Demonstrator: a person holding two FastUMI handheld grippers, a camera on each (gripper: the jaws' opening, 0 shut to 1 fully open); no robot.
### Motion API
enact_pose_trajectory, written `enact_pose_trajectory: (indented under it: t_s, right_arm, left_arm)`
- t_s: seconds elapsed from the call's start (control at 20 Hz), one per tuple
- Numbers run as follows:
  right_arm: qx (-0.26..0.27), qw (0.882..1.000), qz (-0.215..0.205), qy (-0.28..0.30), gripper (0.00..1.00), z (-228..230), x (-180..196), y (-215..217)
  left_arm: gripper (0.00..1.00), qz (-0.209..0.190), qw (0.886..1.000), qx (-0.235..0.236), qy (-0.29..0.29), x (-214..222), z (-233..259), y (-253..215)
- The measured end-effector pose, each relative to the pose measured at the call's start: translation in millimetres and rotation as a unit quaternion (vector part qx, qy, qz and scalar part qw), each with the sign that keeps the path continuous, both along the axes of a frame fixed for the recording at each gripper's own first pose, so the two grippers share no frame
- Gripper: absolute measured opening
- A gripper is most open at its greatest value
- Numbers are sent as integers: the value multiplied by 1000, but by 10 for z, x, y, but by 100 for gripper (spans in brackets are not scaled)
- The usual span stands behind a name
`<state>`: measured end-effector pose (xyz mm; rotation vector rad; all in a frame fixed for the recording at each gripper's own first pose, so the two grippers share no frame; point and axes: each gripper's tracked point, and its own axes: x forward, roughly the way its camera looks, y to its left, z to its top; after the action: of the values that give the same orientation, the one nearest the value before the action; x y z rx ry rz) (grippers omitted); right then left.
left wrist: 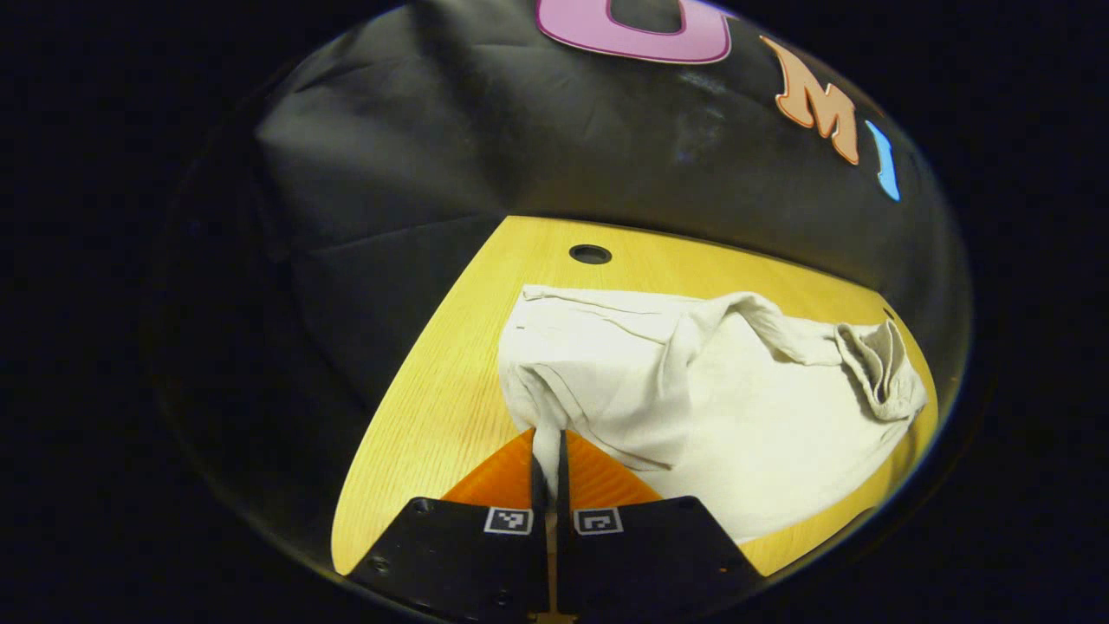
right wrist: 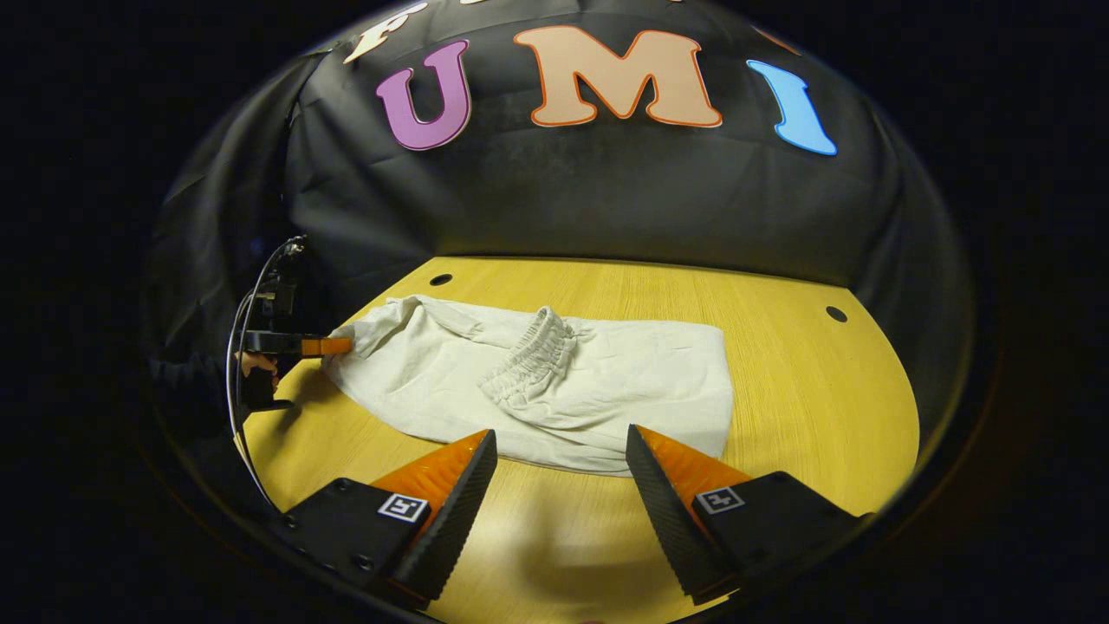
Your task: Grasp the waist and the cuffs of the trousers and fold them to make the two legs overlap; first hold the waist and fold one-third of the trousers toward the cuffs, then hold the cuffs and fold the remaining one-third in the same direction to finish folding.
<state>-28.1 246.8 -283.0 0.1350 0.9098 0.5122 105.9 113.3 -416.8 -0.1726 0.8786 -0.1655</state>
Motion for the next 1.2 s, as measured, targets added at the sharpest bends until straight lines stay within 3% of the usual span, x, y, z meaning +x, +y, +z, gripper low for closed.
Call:
enact_pose_trajectory:
  t_s: [0.25,0.55,0.65,0.7,0.9,0.95,1.0,1.1,1.15,1.2]
  right_arm:
    - [-4,1000,5,-19,97,70,22,-107]
    - [4,999,12,-36,96,124,75,-396]
    - [13,999,14,-40,92,162,68,-512]
    - [10,999,16,-47,97,172,87,-599]
    - [11,998,23,-55,96,162,84,-888]
    - [15,998,21,-55,92,153,89,-945]
    - [18,998,19,-55,97,146,95,-1009]
    - [23,998,15,-54,96,131,104,-1135]
    - [25,998,13,-54,92,125,104,-1194]
    - [27,998,11,-54,96,118,113,-1252]
  left_arm:
    - [0,29,1000,-5,4,-7,31,-23]
    - [0,65,996,-54,-40,174,718,-295]
    - [0,62,995,-56,-56,218,970,-452]
    - [0,59,995,-55,-62,231,1059,-550]
    - [0,59,992,-71,-86,290,1431,-924]
    - [0,58,991,-76,-89,288,1507,-1032]
    - [0,54,991,-79,-94,296,1593,-1137]
    - [0,43,990,-80,-107,323,1768,-1347]
    - [0,37,990,-81,-113,333,1860,-1442]
    - [0,31,989,-85,-119,342,1950,-1552]
